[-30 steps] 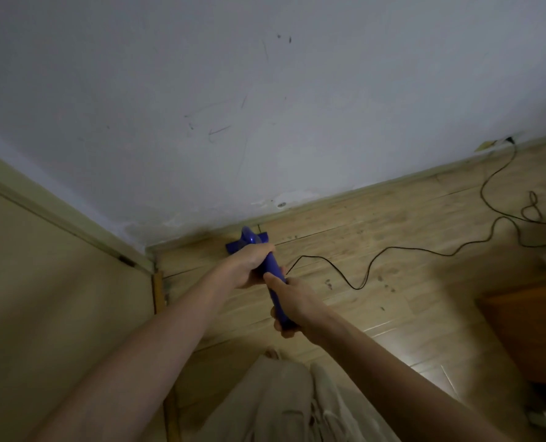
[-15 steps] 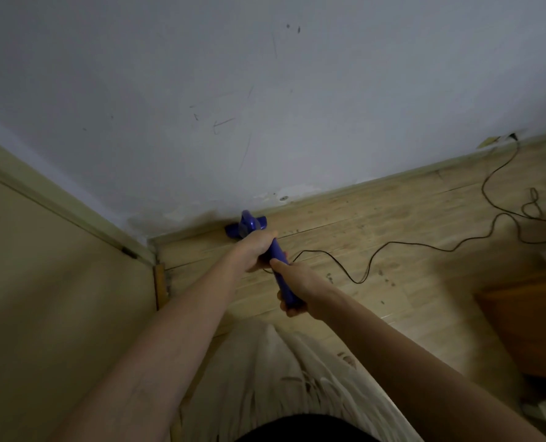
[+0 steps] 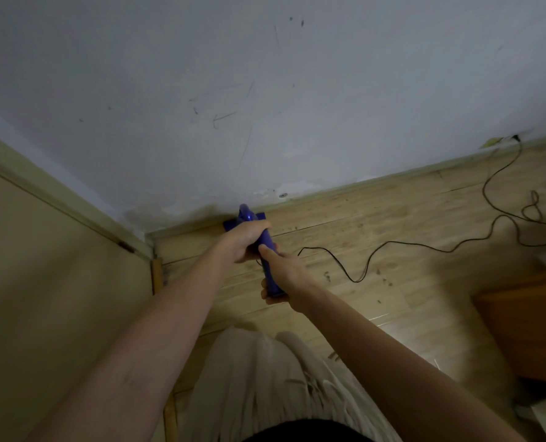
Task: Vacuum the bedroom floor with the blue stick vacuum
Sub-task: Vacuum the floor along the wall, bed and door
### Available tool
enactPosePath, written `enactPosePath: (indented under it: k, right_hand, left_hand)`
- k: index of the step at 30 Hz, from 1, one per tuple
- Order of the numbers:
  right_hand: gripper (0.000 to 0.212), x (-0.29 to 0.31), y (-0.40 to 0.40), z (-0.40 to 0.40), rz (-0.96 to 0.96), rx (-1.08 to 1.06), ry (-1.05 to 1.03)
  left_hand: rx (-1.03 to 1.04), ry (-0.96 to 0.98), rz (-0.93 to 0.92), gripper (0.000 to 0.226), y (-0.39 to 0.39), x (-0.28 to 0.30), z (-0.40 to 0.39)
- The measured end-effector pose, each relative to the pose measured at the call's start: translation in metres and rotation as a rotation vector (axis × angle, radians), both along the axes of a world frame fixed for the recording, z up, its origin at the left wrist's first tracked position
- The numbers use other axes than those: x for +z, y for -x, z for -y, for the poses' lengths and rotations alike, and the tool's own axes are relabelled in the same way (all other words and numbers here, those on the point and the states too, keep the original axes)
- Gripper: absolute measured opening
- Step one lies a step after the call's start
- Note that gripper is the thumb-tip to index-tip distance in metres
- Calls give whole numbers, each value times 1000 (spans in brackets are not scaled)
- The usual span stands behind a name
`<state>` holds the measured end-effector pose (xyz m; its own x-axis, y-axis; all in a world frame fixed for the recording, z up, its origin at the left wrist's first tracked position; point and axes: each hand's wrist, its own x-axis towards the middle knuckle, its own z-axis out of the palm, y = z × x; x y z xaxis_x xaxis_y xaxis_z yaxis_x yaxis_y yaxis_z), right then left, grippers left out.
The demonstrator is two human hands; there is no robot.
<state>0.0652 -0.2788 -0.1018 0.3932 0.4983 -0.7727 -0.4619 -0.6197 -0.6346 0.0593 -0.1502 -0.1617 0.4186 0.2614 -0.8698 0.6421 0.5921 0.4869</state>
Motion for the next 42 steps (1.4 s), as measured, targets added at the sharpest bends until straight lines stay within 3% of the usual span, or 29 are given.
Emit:
enactPosePath:
  k: [4,7,13,22,27,30,34,42]
  right_hand:
    - [36,-3,-6,13,28,23,13]
    - [36,-7,-9,29,114,71,19]
    - [36,-16,-15,56,219,76,29]
    - [37,-11,-53,126,188,0,-7]
    - [33,-7,-67,168,153,-7,-32]
    - [29,-5,-75,184,149,-4,-39]
    - [31,-12,-78,180,117,-8,-41]
    - [35,-17,-91,129,131,30,-2]
  left_hand:
    - [22,5,16,21,-2,-3,10]
    - [9,-56,-5,33,-2,-12,19]
    - [16,-161,14,9,-15,-20,52]
    - [-55,-217,8,11,-55,-6,118]
    - [-70,-192,12,29,-68,-15,157]
    - [-70,-175,13,27,-74,-12,173]
    - [-48,-157,14,13,-78,-8,174]
    - [4,-267,-14,21,-90,-7,134]
